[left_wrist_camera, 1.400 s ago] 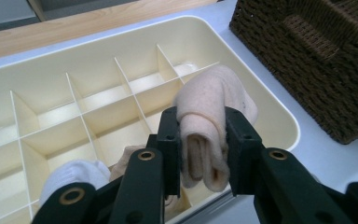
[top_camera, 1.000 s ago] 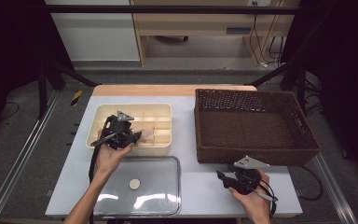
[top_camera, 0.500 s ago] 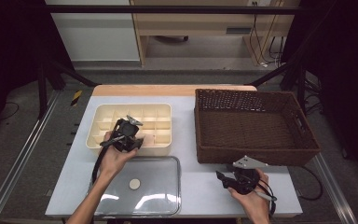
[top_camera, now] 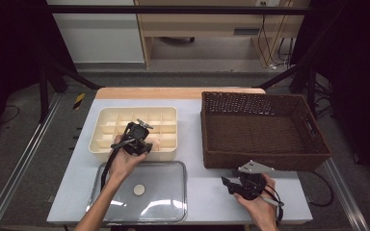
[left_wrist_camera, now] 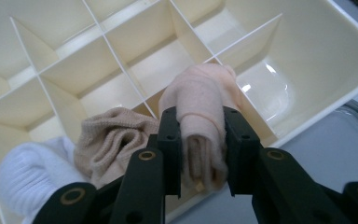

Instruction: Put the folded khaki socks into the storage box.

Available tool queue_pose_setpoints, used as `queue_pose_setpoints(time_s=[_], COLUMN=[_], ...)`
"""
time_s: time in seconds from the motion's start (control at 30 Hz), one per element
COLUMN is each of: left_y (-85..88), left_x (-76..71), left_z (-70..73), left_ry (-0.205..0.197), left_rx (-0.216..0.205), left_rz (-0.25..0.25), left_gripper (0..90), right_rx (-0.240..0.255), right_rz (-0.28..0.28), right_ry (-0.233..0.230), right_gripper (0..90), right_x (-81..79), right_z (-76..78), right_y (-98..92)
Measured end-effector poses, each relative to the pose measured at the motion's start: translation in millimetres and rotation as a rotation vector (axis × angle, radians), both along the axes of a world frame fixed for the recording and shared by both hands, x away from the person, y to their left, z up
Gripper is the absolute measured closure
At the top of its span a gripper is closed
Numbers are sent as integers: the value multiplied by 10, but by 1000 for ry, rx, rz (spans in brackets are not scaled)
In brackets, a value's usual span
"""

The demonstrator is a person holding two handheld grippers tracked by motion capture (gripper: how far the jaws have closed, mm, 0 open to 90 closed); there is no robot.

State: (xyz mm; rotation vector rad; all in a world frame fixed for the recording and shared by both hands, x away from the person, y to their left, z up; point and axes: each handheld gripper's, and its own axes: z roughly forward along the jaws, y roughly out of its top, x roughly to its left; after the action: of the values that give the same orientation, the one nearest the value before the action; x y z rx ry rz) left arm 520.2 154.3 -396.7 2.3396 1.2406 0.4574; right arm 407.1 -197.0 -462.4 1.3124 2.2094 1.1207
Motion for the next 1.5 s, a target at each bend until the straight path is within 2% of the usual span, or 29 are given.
queue_pose_setpoints(time_s=[0.03, 0.17, 0.3, 0.4, 0.43, 0.5, 0.57, 0.63, 0.7, 0.73, 0.8, 0.83, 1.0, 1.23, 1.3, 1.37, 1.4, 1.5], left_y=[0, 5, -22, -42, -36, -30, -10, 7, 9, 11, 5, -12, -53, -96, -85, -51, -51, 18], left_x=[0, 65, 87, 91, 75, 63, 32, -8, -25, -30, -8, 12, 37, 30, 27, 4, 4, -56], left_z=[0, -46, -97, -153, -146, -132, -95, -58, -49, -53, -83, -121, -205, -244, -244, -231, -231, -187], left_ry=[0, 34, 30, 1, -20, -27, -48, -84, -99, -106, -101, -110, -107, -103, -105, -115, -115, -144], left_rx=[0, -47, -58, -97, -128, -139, -159, -178, -174, -163, -167, -145, -111, -94, -104, -149, -149, -204], left_rz=[0, -10, -11, 5, 1, -2, -15, -18, -15, -4, -7, -8, -18, -24, -23, -13, -13, -12], left_gripper=[706, 703, 691, 628, 549, 507, 508, 549, 625, 698, 737, 746, 748, 744, 733, 662, 630, 594], right_rx=[-2, -3, -2, -2, 3, 1, 2, 0, 1, 0, -2, -5, 8, 23, 26, 42, 42, 61], right_rz=[1, 2, 3, 5, 3, 0, -4, -2, -2, 1, 4, 10, 24, 34, 33, 35, 35, 38], right_ry=[0, 1, 4, 3, 5, 6, 6, 5, 4, 3, 3, -3, -18, -11, -14, -12, -12, -3], right_gripper=[495, 495, 494, 490, 485, 483, 481, 481, 483, 488, 504, 531, 582, 588, 573, 547, 547, 540], right_x=[-1, 0, 1, -2, -5, -6, -7, -5, -5, -5, -8, -10, -20, -28, -28, -30, -30, -31], right_z=[-1, 0, -3, -6, -6, -6, -6, -7, -5, -5, -4, 2, 20, 25, 26, 18, 18, 20], right_y=[2, 3, 2, -1, -8, -12, -19, -24, -19, -16, -8, -5, 14, 52, 60, 83, 83, 104])
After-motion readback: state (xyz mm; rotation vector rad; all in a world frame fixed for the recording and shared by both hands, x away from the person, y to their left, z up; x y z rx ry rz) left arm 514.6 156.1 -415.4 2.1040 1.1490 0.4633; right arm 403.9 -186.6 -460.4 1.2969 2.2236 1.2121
